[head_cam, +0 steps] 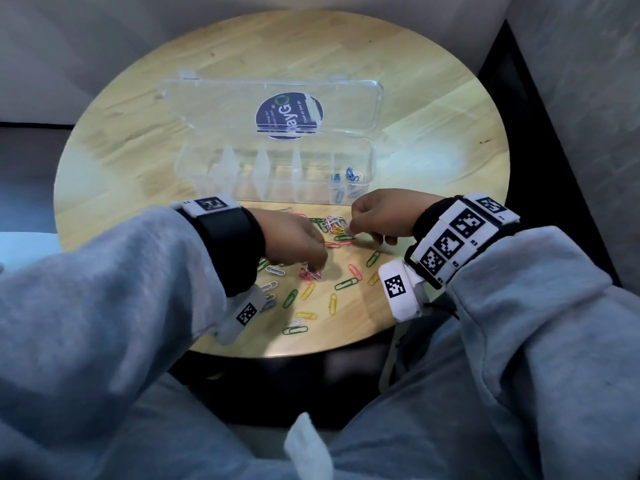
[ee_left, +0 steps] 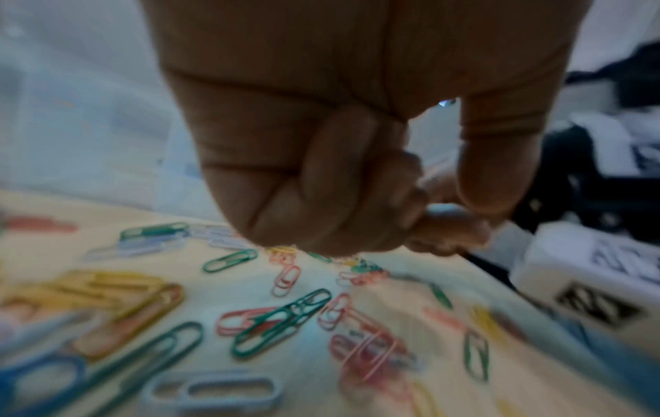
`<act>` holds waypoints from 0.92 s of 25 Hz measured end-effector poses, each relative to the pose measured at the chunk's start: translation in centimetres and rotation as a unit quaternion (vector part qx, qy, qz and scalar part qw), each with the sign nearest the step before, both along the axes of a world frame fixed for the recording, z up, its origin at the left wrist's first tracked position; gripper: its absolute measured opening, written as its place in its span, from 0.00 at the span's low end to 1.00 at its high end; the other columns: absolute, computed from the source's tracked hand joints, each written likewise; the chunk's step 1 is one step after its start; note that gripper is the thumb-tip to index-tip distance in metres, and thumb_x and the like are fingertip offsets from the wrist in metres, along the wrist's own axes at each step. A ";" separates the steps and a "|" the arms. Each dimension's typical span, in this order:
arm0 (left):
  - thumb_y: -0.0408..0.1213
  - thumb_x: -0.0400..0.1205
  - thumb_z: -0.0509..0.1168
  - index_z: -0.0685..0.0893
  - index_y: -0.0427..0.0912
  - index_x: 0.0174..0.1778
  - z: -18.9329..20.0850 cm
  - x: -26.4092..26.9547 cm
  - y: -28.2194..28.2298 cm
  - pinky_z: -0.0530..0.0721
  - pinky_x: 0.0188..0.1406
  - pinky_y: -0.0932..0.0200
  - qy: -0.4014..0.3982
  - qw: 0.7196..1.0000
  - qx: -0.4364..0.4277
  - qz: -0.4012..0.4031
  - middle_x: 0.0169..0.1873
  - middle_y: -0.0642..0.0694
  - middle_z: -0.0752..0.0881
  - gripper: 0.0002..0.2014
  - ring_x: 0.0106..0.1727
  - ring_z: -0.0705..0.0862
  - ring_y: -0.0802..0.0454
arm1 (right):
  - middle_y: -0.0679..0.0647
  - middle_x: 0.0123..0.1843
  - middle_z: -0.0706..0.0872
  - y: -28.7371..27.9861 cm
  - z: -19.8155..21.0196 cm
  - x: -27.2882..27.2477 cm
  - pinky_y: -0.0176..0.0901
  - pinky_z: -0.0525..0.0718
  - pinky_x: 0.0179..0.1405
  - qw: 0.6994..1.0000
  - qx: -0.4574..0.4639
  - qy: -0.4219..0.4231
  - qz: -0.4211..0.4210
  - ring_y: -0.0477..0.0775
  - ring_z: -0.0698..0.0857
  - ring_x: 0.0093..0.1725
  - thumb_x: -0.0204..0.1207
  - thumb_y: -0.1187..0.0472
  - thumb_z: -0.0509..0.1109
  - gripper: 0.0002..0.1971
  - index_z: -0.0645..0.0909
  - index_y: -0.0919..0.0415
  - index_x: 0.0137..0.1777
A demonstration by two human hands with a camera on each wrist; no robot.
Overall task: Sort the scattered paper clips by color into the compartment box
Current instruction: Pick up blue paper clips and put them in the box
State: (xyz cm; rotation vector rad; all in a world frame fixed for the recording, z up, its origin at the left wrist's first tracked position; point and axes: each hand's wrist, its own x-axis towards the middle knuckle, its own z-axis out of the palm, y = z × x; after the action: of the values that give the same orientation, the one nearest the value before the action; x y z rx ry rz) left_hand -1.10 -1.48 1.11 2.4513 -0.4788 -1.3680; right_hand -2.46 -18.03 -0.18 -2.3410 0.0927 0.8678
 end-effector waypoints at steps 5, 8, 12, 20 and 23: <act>0.48 0.72 0.72 0.88 0.47 0.44 -0.6 -2.2 0.1 0.70 0.26 0.65 -0.090 0.950 0.161 -0.252 0.27 0.55 0.78 0.10 0.30 0.75 0.59 | 0.46 0.27 0.74 1.4 0.3 -0.2 0.38 0.68 0.28 0.996 -0.039 -0.037 0.078 0.45 0.71 0.28 0.71 0.58 0.75 0.16 0.70 0.54 0.29; 0.50 0.72 0.73 0.89 0.44 0.48 -1.4 -2.9 0.1 0.68 0.22 0.66 -0.095 0.940 0.184 -0.270 0.25 0.54 0.78 0.15 0.25 0.73 0.59 | 0.45 0.30 0.78 1.8 -0.1 -0.3 0.37 0.71 0.29 0.993 -0.054 -0.043 0.091 0.42 0.75 0.31 0.70 0.60 0.75 0.12 0.74 0.53 0.32; 0.47 0.73 0.72 0.88 0.46 0.44 -1.6 -2.9 0.2 0.67 0.22 0.66 -0.110 0.937 0.180 -0.279 0.24 0.54 0.78 0.10 0.25 0.74 0.58 | 0.43 0.26 0.80 2.8 -0.2 -0.7 0.33 0.73 0.24 0.997 0.004 -0.014 0.081 0.40 0.79 0.26 0.70 0.63 0.74 0.08 0.81 0.49 0.36; 0.45 0.71 0.74 0.85 0.51 0.37 -1.5 -2.0 2.1 0.72 0.26 0.65 -0.115 0.960 0.143 -0.210 0.21 0.56 0.78 0.05 0.26 0.77 0.58 | 0.41 0.17 0.79 5.1 -0.2 -1.2 0.35 0.73 0.27 0.986 -0.050 -0.040 0.153 0.36 0.78 0.18 0.71 0.65 0.72 0.08 0.84 0.49 0.42; 0.47 0.70 0.75 0.85 0.50 0.38 -1.5 -2.3 1.8 0.70 0.23 0.66 -0.110 0.959 0.149 -0.216 0.19 0.55 0.78 0.07 0.22 0.75 0.60 | 0.45 0.26 0.80 5.2 -0.2 -0.9 0.34 0.71 0.24 0.980 -0.091 -0.054 0.169 0.37 0.78 0.18 0.71 0.64 0.72 0.06 0.82 0.52 0.43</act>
State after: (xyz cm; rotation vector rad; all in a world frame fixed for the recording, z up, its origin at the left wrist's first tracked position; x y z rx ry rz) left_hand -3.38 0.27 -0.38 2.8848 -0.9745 -1.4133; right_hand -3.39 -12.83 -0.37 -2.6166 -0.2915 0.9214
